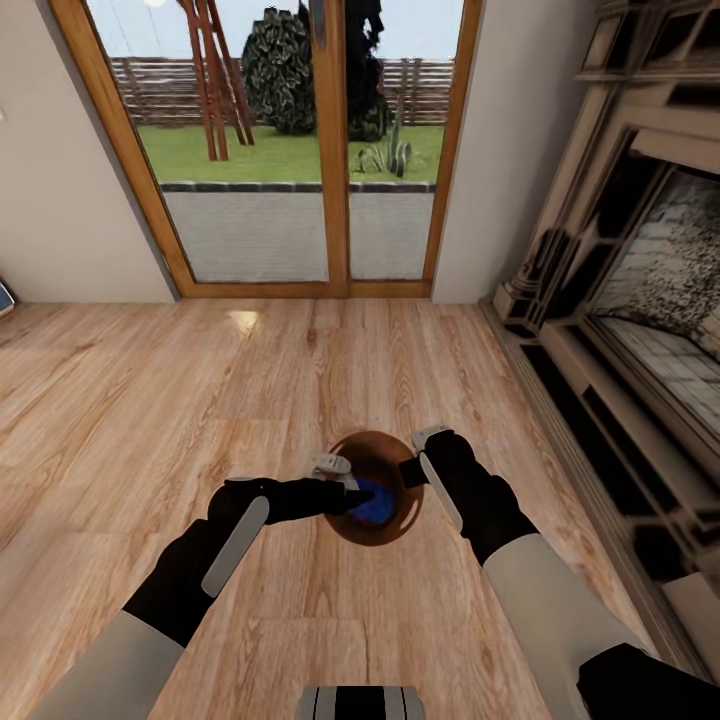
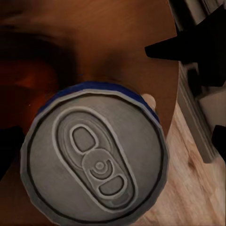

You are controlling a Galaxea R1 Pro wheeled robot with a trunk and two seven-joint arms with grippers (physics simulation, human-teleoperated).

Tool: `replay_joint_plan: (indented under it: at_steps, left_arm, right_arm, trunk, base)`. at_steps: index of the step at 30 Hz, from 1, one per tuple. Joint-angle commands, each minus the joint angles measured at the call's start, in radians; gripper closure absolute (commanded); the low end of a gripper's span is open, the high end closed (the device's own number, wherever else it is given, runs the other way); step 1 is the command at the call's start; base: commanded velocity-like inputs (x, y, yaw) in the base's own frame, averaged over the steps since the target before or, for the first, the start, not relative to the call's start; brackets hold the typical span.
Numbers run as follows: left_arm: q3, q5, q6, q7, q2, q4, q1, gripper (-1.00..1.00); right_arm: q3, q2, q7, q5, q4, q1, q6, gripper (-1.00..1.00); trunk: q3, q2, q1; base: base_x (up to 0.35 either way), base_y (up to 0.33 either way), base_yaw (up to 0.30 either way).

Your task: Put the three can of soda from the living room inside the tash can in the kitchen.

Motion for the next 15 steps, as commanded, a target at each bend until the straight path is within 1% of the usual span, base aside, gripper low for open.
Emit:
replay_joint_plan:
  at_steps: [1,2,5,7,12,15]
  left_arm:
    - [0.0,0.0,-0.001,0.0,0.0,0.001,0.0,-1.0]
    - [0.0,0.0,-0.001,0.0,0.0,0.001,0.0,-1.0]
    - [0.0,-0.016,-0.001,0.0,0.0,0.002,0.0,-1.0]
    - [0.002,-0.039,-0.001,0.0,0.0,0.001,0.0,-1.0]
    - [0.007,-0.049,0.0,-0.003,0.004,-0.012,0.003,-1.0]
    - [0.012,-0.05,0.005,-0.007,0.009,-0.051,0.004,-1.0]
  right_arm:
    - [0.0,0.0,0.004,-0.014,0.0,0.0,0.0,1.0]
    - [0.0,0.001,0.004,-0.014,0.0,0.0,0.0,1.0]
    - [0.0,0.003,0.004,-0.014,0.0,0.0,0.0,1.0]
    - [0.0,0.003,0.004,-0.014,0.0,0.0,0.0,1.0]
    - [0.0,0.002,0.004,-0.014,0.0,0.0,0.0,1.0]
    - [0.0,0.002,0.004,-0.014,0.0,0.0,0.0,1.0]
  trunk:
    - [0.0,0.0,0.0]
    - [0.0,0.0,0.0]
    - [0.0,0.0,0.0]
    - [0.0,0.0,0.0]
    - [0.0,0.0,0.0]
    - [0.0,0.0,0.0]
  base:
    - [0.0,0.0,0.0]
    - [0.0,0.0,0.0]
    - [0.0,0.0,0.0]
    - [0.0,0.0,0.0]
    - [0.0,0.0,0.0]
    - [0.0,0.0,0.0]
